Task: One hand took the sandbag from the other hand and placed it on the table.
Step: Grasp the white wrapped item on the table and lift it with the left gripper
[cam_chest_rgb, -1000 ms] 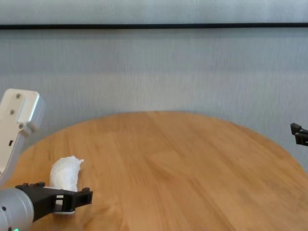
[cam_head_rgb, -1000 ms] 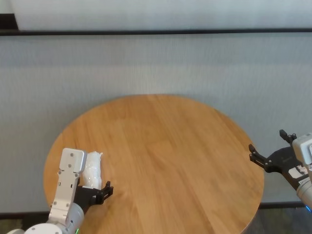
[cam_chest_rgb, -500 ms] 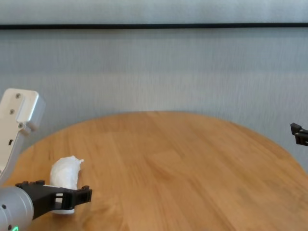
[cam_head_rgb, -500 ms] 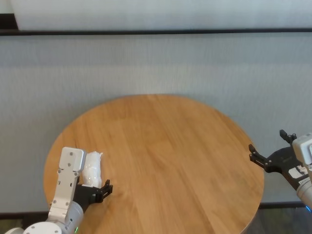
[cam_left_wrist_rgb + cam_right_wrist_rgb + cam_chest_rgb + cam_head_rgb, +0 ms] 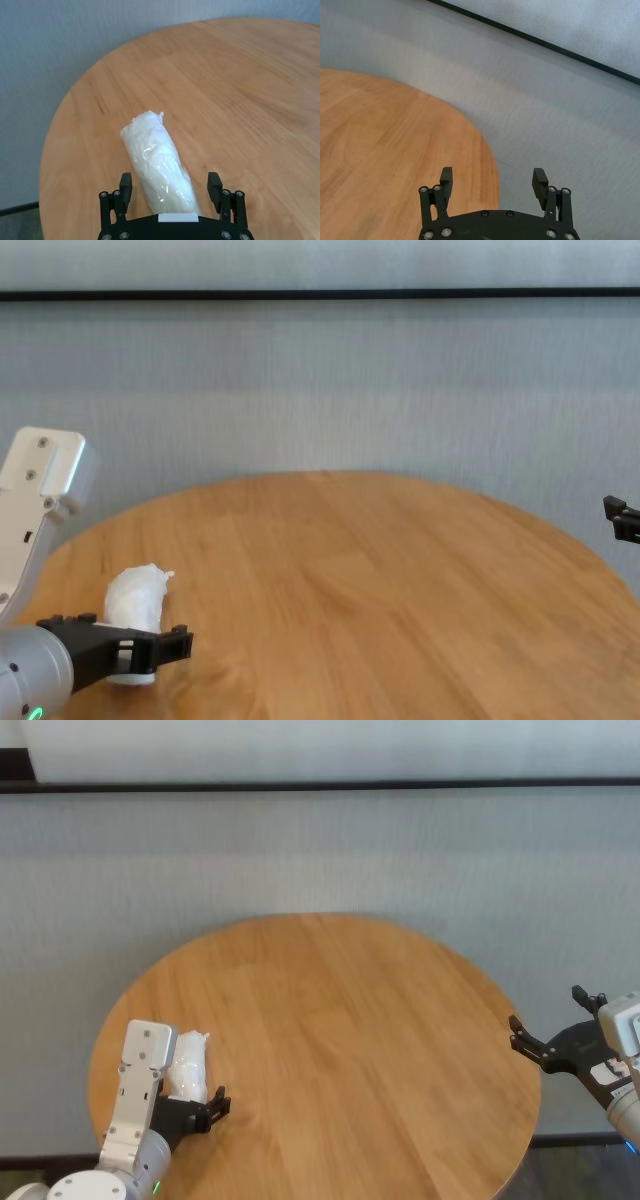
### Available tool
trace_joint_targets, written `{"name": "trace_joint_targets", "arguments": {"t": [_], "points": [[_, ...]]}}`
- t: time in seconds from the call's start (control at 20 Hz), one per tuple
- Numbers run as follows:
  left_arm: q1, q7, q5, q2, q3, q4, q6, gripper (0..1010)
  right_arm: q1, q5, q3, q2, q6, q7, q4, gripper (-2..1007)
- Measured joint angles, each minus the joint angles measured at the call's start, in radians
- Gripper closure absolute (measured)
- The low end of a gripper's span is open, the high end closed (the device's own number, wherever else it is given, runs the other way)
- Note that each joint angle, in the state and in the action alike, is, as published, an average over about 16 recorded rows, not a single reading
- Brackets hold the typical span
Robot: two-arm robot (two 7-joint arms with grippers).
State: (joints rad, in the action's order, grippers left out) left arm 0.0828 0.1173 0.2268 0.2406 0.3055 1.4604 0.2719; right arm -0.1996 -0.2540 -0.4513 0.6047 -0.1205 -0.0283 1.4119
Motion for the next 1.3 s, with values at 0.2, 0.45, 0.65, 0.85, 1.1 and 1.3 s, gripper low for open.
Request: {"name": "trace_joint_targets", "arguments": {"t": [0.2,0.45,0.65,0.85,1.1,1.3], "points": [[0.010,-0.009,-0.010,-0.005,-0.003,-0.014,-0.001,10,0.000,0.000,0.000,0.000,0.000,0.000,0.000,5],[0.018,-0.017,-0.023,-0.010,-0.007,-0.026,0.002,11,0.000,0.000,0.000,0.000,0.000,0.000,0.000,5],[0.020,-0.023,-0.032,-0.013,-0.012,-0.029,0.008,11,0.000,0.000,0.000,0.000,0.000,0.000,0.000,5],[0.018,-0.035,-0.037,-0.015,-0.017,-0.030,0.011,11,0.000,0.000,0.000,0.000,0.000,0.000,0.000,5],[0.014,-0.046,-0.039,-0.015,-0.023,-0.027,0.012,10,0.000,0.000,0.000,0.000,0.000,0.000,0.000,5],[0.011,-0.054,-0.038,-0.015,-0.026,-0.026,0.012,10,0.000,0.000,0.000,0.000,0.000,0.000,0.000,5]]}}
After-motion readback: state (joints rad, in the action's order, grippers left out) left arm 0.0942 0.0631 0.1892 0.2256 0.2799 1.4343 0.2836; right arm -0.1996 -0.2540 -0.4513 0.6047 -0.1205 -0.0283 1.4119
